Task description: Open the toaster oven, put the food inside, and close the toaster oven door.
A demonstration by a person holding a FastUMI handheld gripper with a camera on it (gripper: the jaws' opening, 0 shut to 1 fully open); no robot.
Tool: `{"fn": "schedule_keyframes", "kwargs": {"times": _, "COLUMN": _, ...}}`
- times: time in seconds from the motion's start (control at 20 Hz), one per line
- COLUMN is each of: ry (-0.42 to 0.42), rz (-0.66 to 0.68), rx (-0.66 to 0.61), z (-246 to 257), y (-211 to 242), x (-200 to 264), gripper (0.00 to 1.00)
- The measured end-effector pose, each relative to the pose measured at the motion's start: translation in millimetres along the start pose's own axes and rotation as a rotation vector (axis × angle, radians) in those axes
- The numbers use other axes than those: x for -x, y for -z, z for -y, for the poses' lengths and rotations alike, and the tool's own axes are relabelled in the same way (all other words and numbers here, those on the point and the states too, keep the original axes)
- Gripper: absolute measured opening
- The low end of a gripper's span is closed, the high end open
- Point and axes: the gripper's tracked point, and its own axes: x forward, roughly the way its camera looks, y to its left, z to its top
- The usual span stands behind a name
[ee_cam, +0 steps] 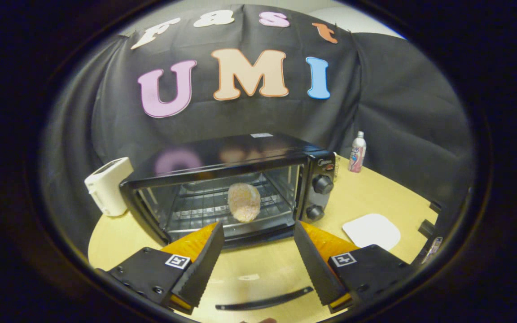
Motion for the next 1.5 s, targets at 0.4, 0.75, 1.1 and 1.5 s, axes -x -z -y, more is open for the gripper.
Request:
{"fn": "schedule_keyframes", "kwargs": {"times": 0.4, "ry": -0.067, "rz": 0.011, "rx": -0.018, "z": 2, "y": 62, "x": 73, "gripper": 0.98}}
{"fn": "schedule_keyframes", "kwargs": {"times": 0.75, "ry": -0.064, "rz": -0.014, "rx": -0.011, "z": 10, "y": 112, "x": 97, "gripper": 0.98}}
{"fn": "schedule_keyframes", "kwargs": {"times": 1.1, "ry": -0.085, "rz": -0.1, "rx": 0.053, "z": -2, "y": 146, "x": 75, "gripper": 0.97}}
{"fn": "schedule_keyframes", "kwargs": {"times": 1.5, "ry": -0.101, "rz": -0.135, "rx": 0.066, "z": -24, "y": 145, "x": 47, "gripper": 0.97}}
